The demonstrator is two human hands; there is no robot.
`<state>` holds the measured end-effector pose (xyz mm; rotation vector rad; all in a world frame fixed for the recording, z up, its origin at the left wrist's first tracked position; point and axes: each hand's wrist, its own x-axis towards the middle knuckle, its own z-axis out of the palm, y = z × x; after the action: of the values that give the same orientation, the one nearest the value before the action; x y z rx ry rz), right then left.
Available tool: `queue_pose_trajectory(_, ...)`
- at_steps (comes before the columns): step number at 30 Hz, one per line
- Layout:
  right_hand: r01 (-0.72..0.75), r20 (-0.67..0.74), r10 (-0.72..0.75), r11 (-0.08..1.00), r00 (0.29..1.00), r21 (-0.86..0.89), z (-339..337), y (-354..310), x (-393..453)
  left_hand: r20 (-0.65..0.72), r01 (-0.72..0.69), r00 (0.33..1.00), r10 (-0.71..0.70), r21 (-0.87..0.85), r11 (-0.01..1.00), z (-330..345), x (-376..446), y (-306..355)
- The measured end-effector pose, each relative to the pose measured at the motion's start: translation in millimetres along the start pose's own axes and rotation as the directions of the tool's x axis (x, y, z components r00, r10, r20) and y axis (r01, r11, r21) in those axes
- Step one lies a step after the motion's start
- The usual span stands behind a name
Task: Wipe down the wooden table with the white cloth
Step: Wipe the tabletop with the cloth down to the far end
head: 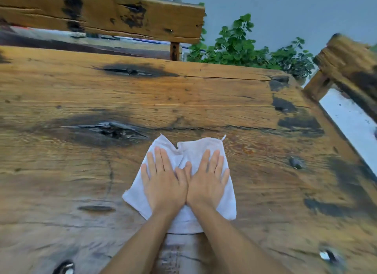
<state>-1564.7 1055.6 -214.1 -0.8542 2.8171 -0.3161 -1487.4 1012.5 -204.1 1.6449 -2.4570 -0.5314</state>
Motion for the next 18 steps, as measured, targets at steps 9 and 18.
queue_pose_trajectory(9,-0.177,-0.046,0.18,0.982,0.983,0.064,-19,70,-166,0.036,0.063,0.997,-0.063,0.012,0.998,-3,-170,-15)
queue_pose_trajectory(18,-0.343,-0.11,0.358,0.93,0.927,0.135,-43,85,-214,0.0,0.172,0.985,-0.172,0.015,0.985,-7,-234,-8)
